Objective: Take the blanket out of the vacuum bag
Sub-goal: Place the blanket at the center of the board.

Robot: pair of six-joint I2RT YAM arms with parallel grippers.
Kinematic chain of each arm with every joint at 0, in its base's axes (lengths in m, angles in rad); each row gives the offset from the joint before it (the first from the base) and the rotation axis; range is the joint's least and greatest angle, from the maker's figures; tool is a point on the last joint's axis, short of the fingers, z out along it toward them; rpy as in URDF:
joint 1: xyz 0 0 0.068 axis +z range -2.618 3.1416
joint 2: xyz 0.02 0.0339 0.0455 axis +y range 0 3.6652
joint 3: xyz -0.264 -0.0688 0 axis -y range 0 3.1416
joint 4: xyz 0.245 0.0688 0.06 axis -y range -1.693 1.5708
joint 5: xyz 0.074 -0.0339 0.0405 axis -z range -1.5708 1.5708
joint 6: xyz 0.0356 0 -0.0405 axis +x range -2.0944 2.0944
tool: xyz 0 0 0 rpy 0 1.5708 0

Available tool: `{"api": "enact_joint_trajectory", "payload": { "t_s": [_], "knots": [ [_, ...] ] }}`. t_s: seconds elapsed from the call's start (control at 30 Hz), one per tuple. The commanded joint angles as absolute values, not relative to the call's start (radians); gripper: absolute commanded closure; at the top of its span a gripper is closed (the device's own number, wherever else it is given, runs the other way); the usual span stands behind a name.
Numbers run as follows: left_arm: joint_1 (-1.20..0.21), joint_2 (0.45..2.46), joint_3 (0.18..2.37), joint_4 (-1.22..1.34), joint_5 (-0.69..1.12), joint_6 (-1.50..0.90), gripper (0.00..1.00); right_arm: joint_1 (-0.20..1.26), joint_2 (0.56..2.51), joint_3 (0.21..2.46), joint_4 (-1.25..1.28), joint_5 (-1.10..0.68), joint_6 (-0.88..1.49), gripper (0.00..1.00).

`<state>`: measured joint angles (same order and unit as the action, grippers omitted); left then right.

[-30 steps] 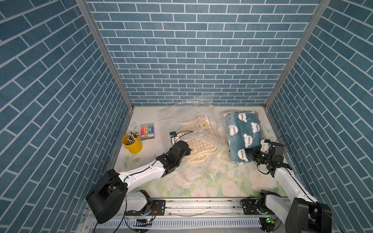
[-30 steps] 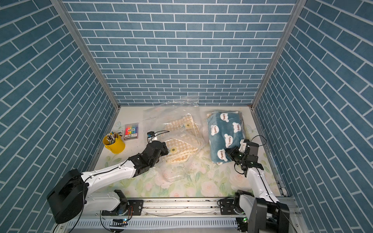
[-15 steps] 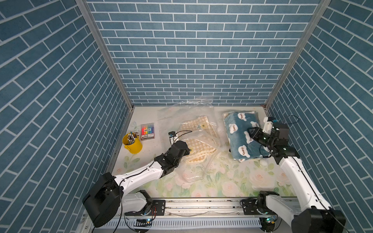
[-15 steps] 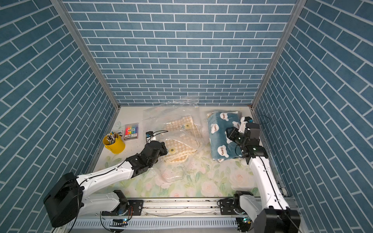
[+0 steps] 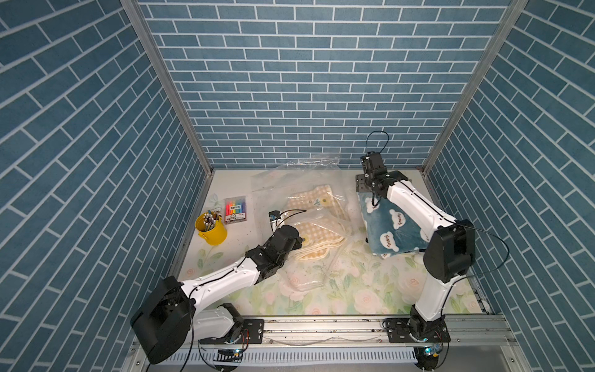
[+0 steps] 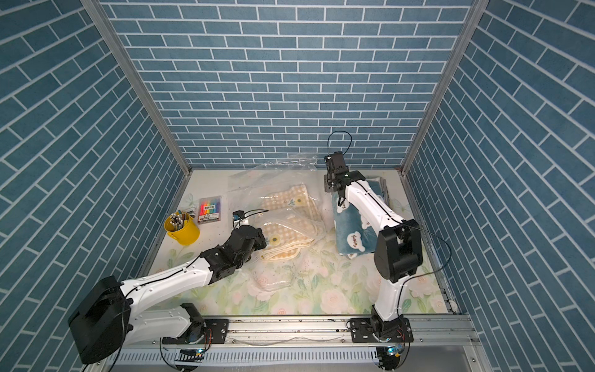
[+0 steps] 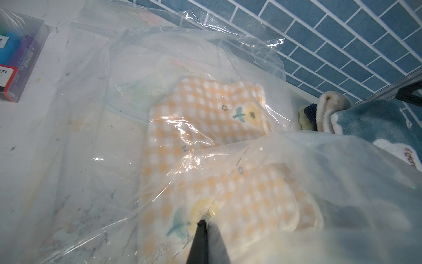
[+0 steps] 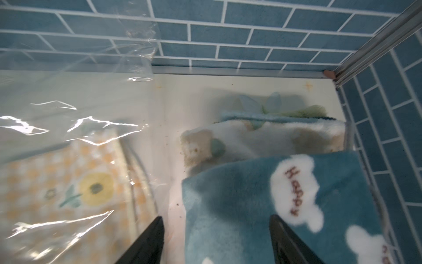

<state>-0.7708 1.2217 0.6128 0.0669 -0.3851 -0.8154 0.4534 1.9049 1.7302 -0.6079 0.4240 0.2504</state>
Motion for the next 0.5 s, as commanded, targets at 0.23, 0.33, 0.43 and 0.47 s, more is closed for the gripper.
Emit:
{"api": "enact_joint_trajectory", "payload": {
  "t_s": [0.23,0.33,0.43,0.47],
  "knots": [
    [-0.766,1.203,0.621,0.015,-0.389,-0.814,1.0,0.469,2.009,1.684,-0.709,0.624,0.229,0.35],
    [-0.765,1.209,0.626,0.018,-0.385,-0.815,1.0,0.469,1.983,1.653,-0.674,0.637,0.244,0.51],
    [-0.765,1.216,0.633,0.016,-0.384,-0.815,1.0,0.468,1.918,1.605,-0.598,0.613,0.242,0.8],
    [-0.766,1.217,0.636,0.014,-0.385,-0.815,1.0,0.468,1.896,1.597,-0.581,0.604,0.242,0.88]
  ]
}}
